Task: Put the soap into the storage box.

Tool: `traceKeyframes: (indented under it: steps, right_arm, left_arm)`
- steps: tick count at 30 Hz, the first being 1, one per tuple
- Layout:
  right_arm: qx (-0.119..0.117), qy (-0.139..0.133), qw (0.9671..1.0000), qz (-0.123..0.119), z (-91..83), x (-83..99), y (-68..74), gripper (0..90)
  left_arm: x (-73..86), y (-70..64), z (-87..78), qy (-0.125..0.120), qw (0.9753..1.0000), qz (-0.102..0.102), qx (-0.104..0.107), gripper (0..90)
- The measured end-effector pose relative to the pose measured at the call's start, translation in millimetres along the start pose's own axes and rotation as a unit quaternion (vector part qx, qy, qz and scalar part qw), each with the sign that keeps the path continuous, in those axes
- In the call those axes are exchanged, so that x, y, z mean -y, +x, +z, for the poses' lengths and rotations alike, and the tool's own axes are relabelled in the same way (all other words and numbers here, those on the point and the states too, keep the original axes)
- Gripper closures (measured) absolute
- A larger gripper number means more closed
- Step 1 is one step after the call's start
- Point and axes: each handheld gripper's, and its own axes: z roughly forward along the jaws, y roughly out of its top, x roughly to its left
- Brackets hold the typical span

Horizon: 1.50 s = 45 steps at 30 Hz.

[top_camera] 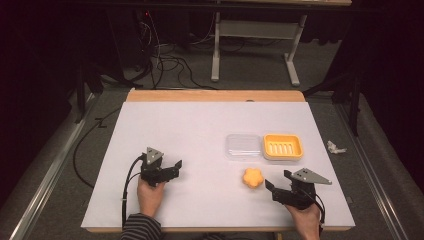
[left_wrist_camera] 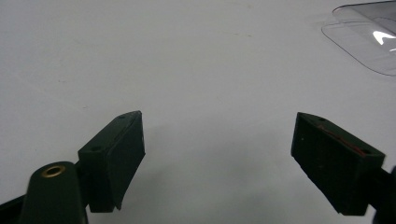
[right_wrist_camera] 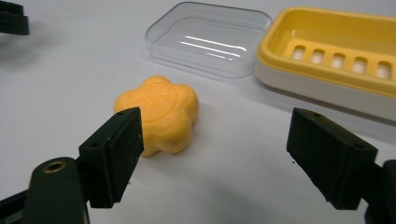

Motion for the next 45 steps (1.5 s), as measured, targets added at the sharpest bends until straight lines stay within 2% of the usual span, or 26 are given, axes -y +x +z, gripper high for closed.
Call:
traceKeyframes:
  steps: [9, 16, 20, 31, 36, 41, 45]
  right_arm:
    - [-0.003, 0.01, 0.9997, -0.023, 4.9, -2.2, 10.9, 19.4]
    - [-0.016, 0.036, 0.9988, -0.029, 11.5, -6.7, 17.4, 18.1]
    - [-0.021, 0.055, 0.9972, -0.046, 16.0, -10.0, 23.9, 17.8]
    - [-0.029, 0.081, 0.9938, -0.07, 32.3, -17.6, 34.2, 15.8]
    - [-0.024, 0.089, 0.993, -0.074, 40.4, -21.5, 37.7, 15.8]
    - [-0.02, 0.108, 0.9902, -0.086, 50.5, -23.5, 40.8, 15.6]
    - [-0.01, 0.109, 0.9896, -0.094, 56.5, -22.6, 41.0, 15.9]
  left_arm:
    - [0.0, 0.4, 0.1, 0.003, 1.0, 0.003, -0.001, 18.3]
    - [0.0, 0.3, 0.2, 0.003, 1.0, 0.003, -0.002, 18.5]
    - [0.1, 0.2, 0.3, 0.001, 1.0, 0.003, -0.001, 18.5]
    - [0.2, 0.0, 0.5, 0.001, 1.0, 0.001, 0.0, 18.7]
    - [0.2, 0.0, 0.4, 0.001, 1.0, 0.001, 0.0, 18.8]
    - [0.2, -0.2, 0.4, 0.0, 1.0, 0.001, 0.0, 18.8]
    - [0.4, -0.1, 0.0, 0.0, 1.0, 0.004, 0.0, 18.7]
